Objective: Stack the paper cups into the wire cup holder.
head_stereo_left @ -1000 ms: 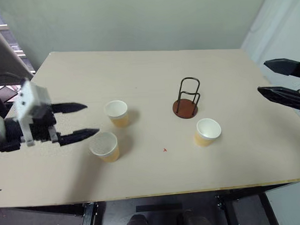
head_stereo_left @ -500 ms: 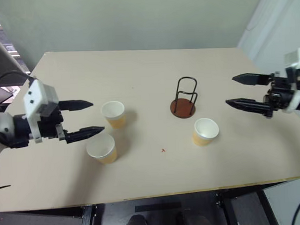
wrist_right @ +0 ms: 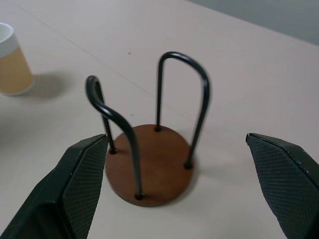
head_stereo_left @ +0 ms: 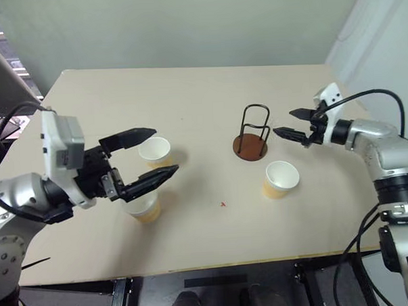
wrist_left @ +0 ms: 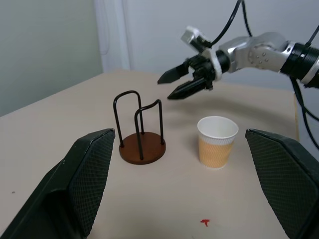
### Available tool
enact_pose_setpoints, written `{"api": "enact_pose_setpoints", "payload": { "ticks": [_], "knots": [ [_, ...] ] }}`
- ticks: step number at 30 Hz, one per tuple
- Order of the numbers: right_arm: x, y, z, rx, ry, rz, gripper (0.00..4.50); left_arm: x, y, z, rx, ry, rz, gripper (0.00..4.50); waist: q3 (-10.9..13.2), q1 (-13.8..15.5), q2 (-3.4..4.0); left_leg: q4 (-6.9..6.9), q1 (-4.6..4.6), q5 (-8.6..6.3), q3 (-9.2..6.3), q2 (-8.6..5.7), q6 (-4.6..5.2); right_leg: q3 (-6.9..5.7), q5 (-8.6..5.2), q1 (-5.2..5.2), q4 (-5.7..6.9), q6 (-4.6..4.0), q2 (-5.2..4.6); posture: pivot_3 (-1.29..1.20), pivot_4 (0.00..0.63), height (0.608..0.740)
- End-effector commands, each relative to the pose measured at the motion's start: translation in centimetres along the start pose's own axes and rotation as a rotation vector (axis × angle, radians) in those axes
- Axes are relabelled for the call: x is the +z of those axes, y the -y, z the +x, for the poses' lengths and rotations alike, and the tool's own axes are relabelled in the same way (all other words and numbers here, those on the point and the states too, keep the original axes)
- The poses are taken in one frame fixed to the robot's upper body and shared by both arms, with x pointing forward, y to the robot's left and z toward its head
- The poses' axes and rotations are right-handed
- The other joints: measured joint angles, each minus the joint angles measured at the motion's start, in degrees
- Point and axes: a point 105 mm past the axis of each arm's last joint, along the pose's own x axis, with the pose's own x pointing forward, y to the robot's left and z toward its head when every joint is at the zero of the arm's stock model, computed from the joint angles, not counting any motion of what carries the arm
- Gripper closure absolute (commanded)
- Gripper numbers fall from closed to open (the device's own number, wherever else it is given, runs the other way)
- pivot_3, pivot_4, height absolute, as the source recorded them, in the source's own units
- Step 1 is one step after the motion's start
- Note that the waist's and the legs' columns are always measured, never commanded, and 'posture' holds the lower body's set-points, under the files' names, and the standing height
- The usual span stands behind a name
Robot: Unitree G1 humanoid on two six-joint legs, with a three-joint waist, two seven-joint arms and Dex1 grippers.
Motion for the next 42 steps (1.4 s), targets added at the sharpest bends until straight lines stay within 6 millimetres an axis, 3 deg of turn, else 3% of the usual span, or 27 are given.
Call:
{"api": "enact_pose_setpoints", "payload": {
  "ticks": [1,13,16,22,26,37,42],
  "knots": [
    [0.9,-0.5,0.3,0.051,0.054,0.001,0.0,1.0,0.6,-0.7,0.037,-0.034,0.062,0.02,0.0,0.1,0.0,0.0,0.01,-0.01,0.01,0.01,-0.01,-0.01,0.0,0.0,0.01,0.0,0.01,0.0,0.15,0.74],
    [-0.6,-1.3,2.9,0.077,0.061,0.06,0.0,1.0,0.8,-1.9,0.079,-0.091,0.054,0.02,0.0,0.3,0.03,0.01,0.1,-0.04,0.06,0.05,-0.16,0.01,-0.03,0.02,0.15,-0.08,0.06,0.0,0.15,0.74],
    [-0.7,-0.9,3.2,0.059,0.064,0.066,0.89,1.0,0.9,-1.9,0.079,-0.093,0.05,0.0,0.0,0.4,0.03,0.02,0.1,-0.05,0.05,0.05,-0.18,0.01,-0.03,0.02,0.17,-0.1,0.06,0.0,0.15,0.74],
    [-0.7,-1.2,3.5,0.072,0.072,0.064,3.18,0.7,0.8,-2.6,0.062,-0.117,0.021,0.0,0.0,0.4,0.03,0.02,0.1,-0.1,0.06,0.14,-0.29,0.02,-0.05,0.02,0.17,-0.15,0.12,0.0,0.15,0.74],
    [-0.3,-1.7,3.3,0.11,0.084,0.062,4.46,0.4,1.2,-3.0,0.009,-0.153,-0.005,0.0,0.0,0.4,0.05,0.0,0.12,-0.13,0.07,0.21,-0.35,0.03,-0.08,0.01,0.18,-0.22,0.19,0.0,0.15,0.74],
    [2.9,-6.7,1.3,0.392,0.156,0.006,4.46,0.0,1.8,-3.8,-0.132,-0.231,-0.032,0.0,0.0,0.4,0.06,0.03,0.1,-0.2,0.16,0.29,-0.51,-0.01,-0.15,0.01,0.18,-0.36,0.32,0.0,0.15,0.74],
    [4.5,-10.9,-0.6,0.569,0.161,-0.051,4.46,-0.5,1.8,-4.3,-0.159,-0.27,-0.05,0.0,0.0,0.3,0.06,0.05,0.09,-0.2,0.17,0.31,-0.51,0.0,-0.15,0.04,0.15,-0.36,0.37,0.0,0.15,0.74]
  ]
}}
